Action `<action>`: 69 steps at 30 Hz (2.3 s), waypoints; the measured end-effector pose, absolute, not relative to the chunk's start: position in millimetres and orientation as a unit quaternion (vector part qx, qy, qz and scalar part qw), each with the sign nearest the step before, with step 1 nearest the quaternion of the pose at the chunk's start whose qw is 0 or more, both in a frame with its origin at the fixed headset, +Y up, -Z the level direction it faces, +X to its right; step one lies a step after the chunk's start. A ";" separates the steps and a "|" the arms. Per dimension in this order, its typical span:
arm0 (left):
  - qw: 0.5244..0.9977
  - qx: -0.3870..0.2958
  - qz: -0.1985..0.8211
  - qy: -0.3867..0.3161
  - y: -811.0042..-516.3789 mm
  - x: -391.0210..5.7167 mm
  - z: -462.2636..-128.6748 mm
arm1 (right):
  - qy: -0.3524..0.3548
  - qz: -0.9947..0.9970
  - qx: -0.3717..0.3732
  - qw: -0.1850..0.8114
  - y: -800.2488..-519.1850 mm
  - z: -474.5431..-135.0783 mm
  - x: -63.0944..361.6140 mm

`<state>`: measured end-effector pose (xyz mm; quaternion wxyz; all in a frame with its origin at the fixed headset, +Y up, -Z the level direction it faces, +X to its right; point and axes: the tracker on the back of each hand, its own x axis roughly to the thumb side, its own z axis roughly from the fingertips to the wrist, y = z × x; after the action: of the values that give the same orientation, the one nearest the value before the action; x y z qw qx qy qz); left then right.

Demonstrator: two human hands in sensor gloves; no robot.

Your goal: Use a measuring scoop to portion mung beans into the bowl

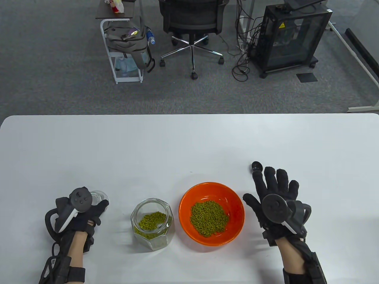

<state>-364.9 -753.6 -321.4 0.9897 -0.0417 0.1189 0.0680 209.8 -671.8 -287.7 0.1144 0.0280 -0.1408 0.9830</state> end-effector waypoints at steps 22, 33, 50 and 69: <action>0.978 0.168 0.096 0.073 -692.8 -356.2 -291.0 | -0.136 0.983 0.024 0.118 -670.7 -287.6 210.3; 0.962 0.247 0.117 0.021 -655.5 -335.5 -265.5 | -0.137 0.983 0.023 0.117 -670.3 -287.7 210.4; 0.929 0.306 0.170 -0.118 -612.8 -275.4 -225.9 | -0.122 0.986 0.014 0.115 -671.4 -288.0 212.5; 0.951 0.200 0.098 -0.213 -632.1 -203.3 -232.1 | -0.111 0.987 0.010 0.119 -672.2 -290.0 216.1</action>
<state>-203.3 -632.1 -232.1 0.9512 0.2001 -0.2134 0.0984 216.1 -672.2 -290.0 0.1191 0.0100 -0.1107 0.9866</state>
